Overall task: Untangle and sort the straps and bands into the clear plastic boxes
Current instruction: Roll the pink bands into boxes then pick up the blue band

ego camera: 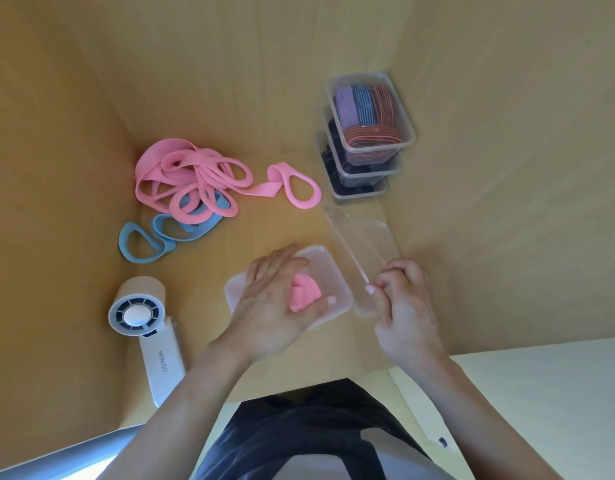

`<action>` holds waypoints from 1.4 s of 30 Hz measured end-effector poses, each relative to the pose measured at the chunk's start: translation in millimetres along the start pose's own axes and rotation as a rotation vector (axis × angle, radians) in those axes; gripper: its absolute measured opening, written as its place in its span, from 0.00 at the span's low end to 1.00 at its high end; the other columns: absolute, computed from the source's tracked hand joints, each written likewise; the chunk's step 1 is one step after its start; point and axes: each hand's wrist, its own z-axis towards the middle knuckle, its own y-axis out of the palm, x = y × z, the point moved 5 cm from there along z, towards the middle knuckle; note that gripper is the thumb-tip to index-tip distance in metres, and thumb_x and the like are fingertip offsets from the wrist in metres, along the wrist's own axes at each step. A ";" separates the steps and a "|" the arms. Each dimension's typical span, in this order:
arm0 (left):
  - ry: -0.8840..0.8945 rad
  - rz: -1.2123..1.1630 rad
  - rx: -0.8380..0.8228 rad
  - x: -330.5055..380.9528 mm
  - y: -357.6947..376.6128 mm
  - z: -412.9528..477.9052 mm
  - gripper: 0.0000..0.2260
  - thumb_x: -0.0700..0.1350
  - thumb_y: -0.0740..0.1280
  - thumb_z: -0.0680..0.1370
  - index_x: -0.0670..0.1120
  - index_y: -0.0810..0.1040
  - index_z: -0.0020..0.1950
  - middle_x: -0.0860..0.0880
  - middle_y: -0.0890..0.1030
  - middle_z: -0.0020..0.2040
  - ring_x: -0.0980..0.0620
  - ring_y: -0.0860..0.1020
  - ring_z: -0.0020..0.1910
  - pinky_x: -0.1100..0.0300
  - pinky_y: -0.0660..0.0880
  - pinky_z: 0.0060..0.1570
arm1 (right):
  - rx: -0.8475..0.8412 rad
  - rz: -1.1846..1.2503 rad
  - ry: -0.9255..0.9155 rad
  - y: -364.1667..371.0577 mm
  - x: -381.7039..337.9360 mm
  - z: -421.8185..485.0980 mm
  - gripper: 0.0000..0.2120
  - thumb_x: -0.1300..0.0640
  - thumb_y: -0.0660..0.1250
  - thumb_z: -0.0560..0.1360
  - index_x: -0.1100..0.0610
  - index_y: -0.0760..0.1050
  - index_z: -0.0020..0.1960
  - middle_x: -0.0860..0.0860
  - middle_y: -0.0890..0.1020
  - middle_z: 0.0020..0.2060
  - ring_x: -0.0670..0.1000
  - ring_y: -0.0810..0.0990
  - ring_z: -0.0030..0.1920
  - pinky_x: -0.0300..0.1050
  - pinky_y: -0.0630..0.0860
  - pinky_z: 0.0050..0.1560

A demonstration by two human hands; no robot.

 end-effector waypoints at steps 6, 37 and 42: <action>0.090 -0.210 0.369 8.9 -41.0 6.1 0.32 0.40 0.73 0.72 0.51 0.67 0.75 0.49 0.62 0.76 0.53 0.59 0.77 0.51 0.64 0.74 | -0.024 0.019 -0.269 -16.9 -34.7 11.9 0.11 0.55 0.61 0.80 0.60 0.73 0.43 0.52 0.72 0.51 0.54 0.72 0.52 0.55 0.73 0.53; -0.193 -0.692 0.438 -5.3 -80.6 -44.6 0.05 0.45 0.71 0.74 0.45 0.85 0.43 0.50 0.86 0.42 0.54 0.83 0.44 0.68 0.75 0.47 | 0.151 0.621 0.071 -20.6 -47.5 41.3 0.13 0.67 0.72 0.76 0.51 0.78 0.53 0.46 0.82 0.42 0.50 0.81 0.44 0.41 0.76 0.48; -0.200 -0.689 0.453 -16.5 -82.2 -45.8 0.05 0.37 0.74 0.75 0.47 0.87 0.43 0.46 0.85 0.41 0.52 0.81 0.40 0.62 0.77 0.45 | 0.045 0.701 0.161 -10.4 -44.3 42.3 0.13 0.68 0.72 0.75 0.50 0.80 0.48 0.44 0.82 0.39 0.46 0.80 0.42 0.34 0.75 0.47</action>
